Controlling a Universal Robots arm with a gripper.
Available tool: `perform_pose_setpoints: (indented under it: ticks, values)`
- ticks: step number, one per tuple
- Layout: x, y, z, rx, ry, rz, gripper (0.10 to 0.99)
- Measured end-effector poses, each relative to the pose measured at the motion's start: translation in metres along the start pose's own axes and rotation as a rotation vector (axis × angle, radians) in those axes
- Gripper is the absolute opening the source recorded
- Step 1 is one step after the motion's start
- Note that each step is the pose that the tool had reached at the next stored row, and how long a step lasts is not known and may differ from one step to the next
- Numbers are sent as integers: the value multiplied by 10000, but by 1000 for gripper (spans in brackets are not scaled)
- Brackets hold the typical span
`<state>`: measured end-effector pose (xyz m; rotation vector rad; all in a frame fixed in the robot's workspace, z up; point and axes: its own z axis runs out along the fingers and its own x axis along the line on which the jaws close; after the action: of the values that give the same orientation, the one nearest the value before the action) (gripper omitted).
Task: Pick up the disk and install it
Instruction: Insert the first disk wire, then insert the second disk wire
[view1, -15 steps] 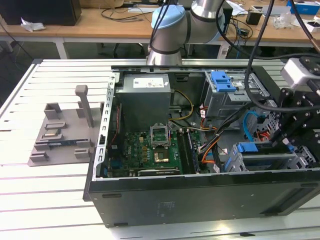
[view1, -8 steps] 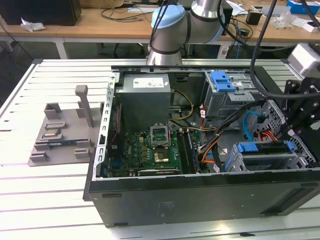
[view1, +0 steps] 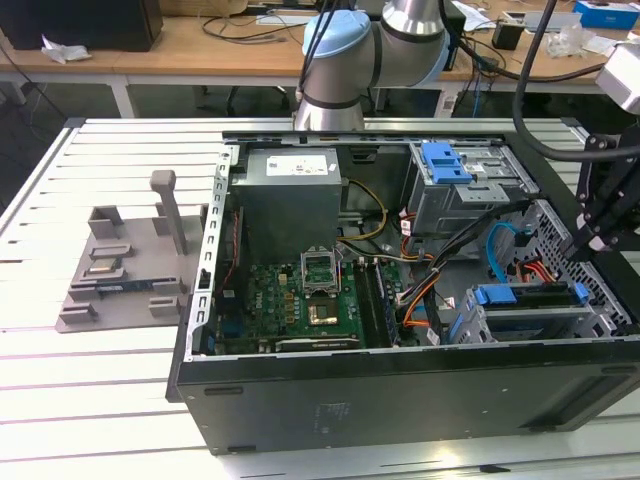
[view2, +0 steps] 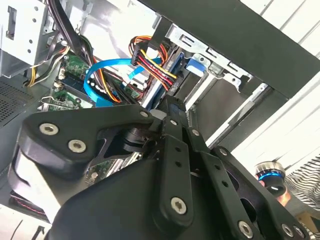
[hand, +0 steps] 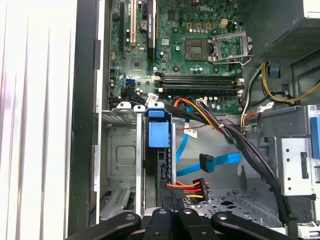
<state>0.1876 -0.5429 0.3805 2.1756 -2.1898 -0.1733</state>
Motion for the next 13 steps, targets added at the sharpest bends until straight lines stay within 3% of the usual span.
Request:
perform_pose_setpoints:
  ticks: [7, 8, 9, 10, 12, 13]
  values:
    - [0, 0, -4, 0, 2, 0, 114]
    - [0, 0, -5, 0, 2, 0, 235]
    - [0, 0, -5, 0, 2, 0, 235]
    - [0, 0, -5, 1, 2, 0, 302]
    - [-27, 6, -5, 1, 5, -1, 302]
    - [-83, 15, 3, 0, 0, -1, 302]
